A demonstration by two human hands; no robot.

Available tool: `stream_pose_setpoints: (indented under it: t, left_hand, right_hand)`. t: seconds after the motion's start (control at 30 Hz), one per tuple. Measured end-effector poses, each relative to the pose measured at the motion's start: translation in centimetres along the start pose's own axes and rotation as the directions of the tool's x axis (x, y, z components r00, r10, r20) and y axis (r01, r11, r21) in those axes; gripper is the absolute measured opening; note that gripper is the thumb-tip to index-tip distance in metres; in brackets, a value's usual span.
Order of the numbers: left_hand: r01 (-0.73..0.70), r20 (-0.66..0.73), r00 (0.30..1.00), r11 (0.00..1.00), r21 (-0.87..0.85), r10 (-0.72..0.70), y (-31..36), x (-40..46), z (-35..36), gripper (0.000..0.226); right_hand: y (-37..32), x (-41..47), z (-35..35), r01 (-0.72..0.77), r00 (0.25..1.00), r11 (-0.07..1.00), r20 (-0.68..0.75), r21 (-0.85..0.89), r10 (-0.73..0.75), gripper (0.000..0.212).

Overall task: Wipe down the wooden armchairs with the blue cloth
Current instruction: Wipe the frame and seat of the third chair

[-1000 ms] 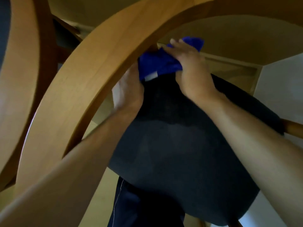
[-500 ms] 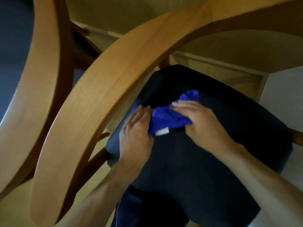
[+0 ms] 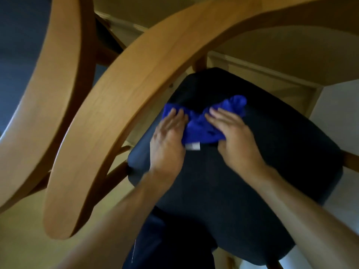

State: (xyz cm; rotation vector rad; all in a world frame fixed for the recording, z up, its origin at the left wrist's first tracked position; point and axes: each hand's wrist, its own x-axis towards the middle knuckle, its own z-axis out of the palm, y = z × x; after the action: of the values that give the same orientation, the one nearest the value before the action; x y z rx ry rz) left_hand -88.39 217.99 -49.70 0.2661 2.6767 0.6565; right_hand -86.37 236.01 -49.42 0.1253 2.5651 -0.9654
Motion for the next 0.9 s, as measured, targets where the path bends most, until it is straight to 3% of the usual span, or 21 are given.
stream_pose_setpoints:
  t: [0.1,0.17,0.23,0.33,0.43,0.53,0.6,0.7,0.83,0.9]
  left_hand:
    - [0.041,0.141,0.989,0.996,0.073,-0.051,1.0,-4.1,-0.4,0.059]
    - [0.046,0.161,0.985,0.995,0.093,-0.061,1.1,-3.5,-1.2,0.06]
    - [0.043,0.094,0.994,0.997,0.07,-0.049,1.2,-0.8,-2.4,0.057]
    - [-0.004,-0.134,0.991,0.999,0.045,0.01,2.1,5.2,-2.7,0.049]
    - [0.027,-0.188,0.982,0.999,-0.02,-0.031,2.6,8.9,-1.2,0.047]
    - [-0.073,-0.138,0.988,0.997,0.03,0.076,0.5,6.2,0.0,0.053]
    - [-0.146,-0.097,0.983,0.986,0.085,0.154,-0.9,2.1,0.0,0.05]
    - [-0.114,0.021,0.993,0.989,0.094,0.113,-1.4,-4.7,-0.4,0.049]
    - [-0.095,0.252,0.967,0.978,0.184,0.046,-0.8,-11.0,-1.0,0.077]
    - [-0.121,0.299,0.952,0.977,0.174,0.064,-0.6,-12.3,-1.2,0.079]
  right_hand:
    - [-0.1,-2.2,-0.1,0.034,0.982,0.999,0.185,-0.033,-0.027,0.074]
    - [0.2,-1.7,-1.2,0.057,0.974,0.998,0.222,-0.012,-0.053,0.071]
    - [0.1,0.5,-2.7,0.071,0.992,0.997,0.107,0.004,-0.071,0.067]
    - [0.2,6.3,-4.2,0.094,0.987,0.995,-0.128,-0.017,-0.095,0.056]
    - [0.3,9.5,-3.4,0.052,0.986,0.999,-0.156,-0.014,-0.054,0.048]
    - [0.5,5.8,-0.5,-0.024,0.988,0.993,-0.157,-0.117,0.005,0.071]
    - [-0.1,1.3,1.5,-0.027,0.989,0.997,-0.145,-0.075,0.015,0.077]
    - [-1.9,-4.9,3.9,-0.038,0.998,0.999,-0.041,0.013,0.038,0.076]
    - [-1.7,-10.1,4.8,-0.035,0.986,0.998,0.163,0.051,0.026,0.076]
    - [-1.2,-12.0,4.3,-0.085,0.977,0.99,0.203,0.113,0.061,0.079]
